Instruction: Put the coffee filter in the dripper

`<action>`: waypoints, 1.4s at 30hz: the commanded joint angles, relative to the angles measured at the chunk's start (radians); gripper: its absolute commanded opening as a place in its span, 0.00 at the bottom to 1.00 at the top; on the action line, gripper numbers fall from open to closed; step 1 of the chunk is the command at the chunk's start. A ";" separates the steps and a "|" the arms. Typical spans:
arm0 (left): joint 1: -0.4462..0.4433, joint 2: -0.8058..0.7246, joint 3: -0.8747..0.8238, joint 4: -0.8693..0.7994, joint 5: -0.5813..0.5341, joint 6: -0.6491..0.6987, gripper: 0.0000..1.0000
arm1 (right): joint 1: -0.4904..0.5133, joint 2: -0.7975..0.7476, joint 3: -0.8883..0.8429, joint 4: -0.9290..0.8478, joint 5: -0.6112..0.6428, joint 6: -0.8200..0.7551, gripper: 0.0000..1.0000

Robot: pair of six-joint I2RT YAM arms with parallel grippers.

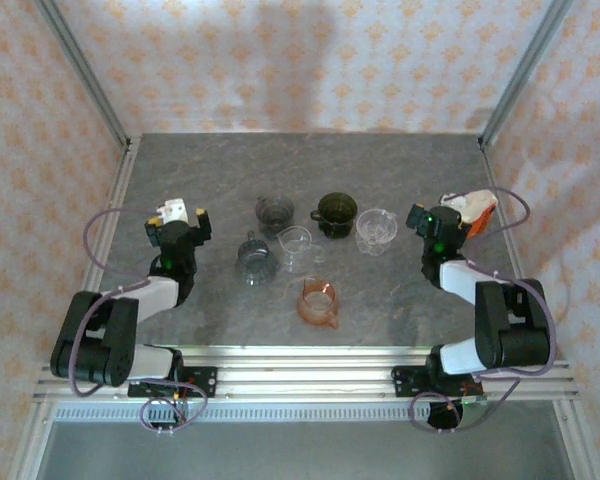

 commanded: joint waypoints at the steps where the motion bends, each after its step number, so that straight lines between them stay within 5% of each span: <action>1: 0.005 -0.062 0.039 -0.103 -0.045 -0.038 1.00 | -0.006 -0.045 0.029 -0.156 0.060 0.072 0.99; 5: 0.032 -0.086 0.106 -0.233 -0.088 -0.224 1.00 | 0.002 -0.089 0.054 -0.232 0.141 0.150 0.99; 8: 0.102 -0.110 0.173 -0.389 -0.023 -0.422 1.00 | 0.002 -0.100 0.110 -0.347 0.205 0.242 1.00; 12: 0.172 -0.125 0.241 -0.665 -0.036 -0.782 1.00 | -0.001 -0.161 0.117 -0.447 0.218 0.449 1.00; 18: 0.185 -0.157 0.253 -0.681 0.046 -0.768 1.00 | -0.015 -0.137 0.214 -0.611 0.180 0.585 1.00; 29: 0.202 -0.181 0.337 -0.705 0.351 -0.842 1.00 | 0.048 -0.215 0.269 -0.705 -0.176 0.426 1.00; 35: 0.198 -0.294 0.222 -0.481 0.519 -0.977 1.00 | 0.171 -0.216 0.288 -0.763 -0.248 0.355 0.95; 39: 0.131 -0.336 0.291 -0.651 0.630 -0.898 0.99 | 0.244 -0.216 0.285 -0.762 -0.262 0.340 0.91; 42: -0.003 -0.400 0.296 -0.731 0.618 -0.815 0.99 | 0.307 -0.212 0.300 -0.764 -0.262 0.324 0.87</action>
